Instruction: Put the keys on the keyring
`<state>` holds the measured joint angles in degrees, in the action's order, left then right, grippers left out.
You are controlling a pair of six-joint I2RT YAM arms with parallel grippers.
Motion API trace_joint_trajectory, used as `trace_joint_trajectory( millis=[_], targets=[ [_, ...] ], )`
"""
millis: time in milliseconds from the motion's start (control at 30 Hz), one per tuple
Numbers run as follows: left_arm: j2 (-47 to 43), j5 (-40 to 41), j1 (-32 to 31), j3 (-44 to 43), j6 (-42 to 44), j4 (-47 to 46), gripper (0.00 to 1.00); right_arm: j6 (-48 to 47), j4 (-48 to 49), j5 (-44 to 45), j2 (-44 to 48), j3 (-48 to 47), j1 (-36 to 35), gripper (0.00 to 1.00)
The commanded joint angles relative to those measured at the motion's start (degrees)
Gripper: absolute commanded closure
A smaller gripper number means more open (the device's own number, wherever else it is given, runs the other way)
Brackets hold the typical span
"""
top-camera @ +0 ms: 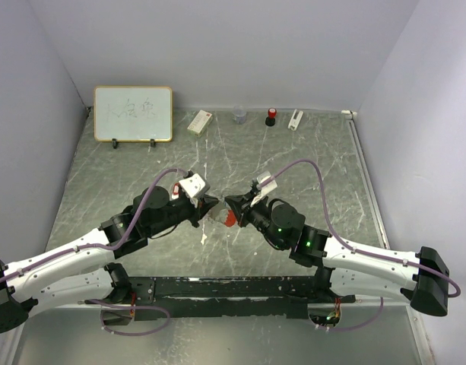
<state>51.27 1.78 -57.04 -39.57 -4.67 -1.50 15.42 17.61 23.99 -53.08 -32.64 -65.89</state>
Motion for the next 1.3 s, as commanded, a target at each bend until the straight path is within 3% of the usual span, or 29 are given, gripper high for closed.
trace_joint_trajectory(
  millis=[0,1267],
  targets=[
    [-1.1,-1.6,0.2,0.5,0.6,-2.7,0.93,0.3,-0.3,1.3,1.0,-0.4,0.7,1.0],
    [1.5,7.0,0.3,2.9,-1.7,-5.6,0.91,-0.5,-5.7,1.5,2.8,-3.6,0.9,1.0]
  ],
)
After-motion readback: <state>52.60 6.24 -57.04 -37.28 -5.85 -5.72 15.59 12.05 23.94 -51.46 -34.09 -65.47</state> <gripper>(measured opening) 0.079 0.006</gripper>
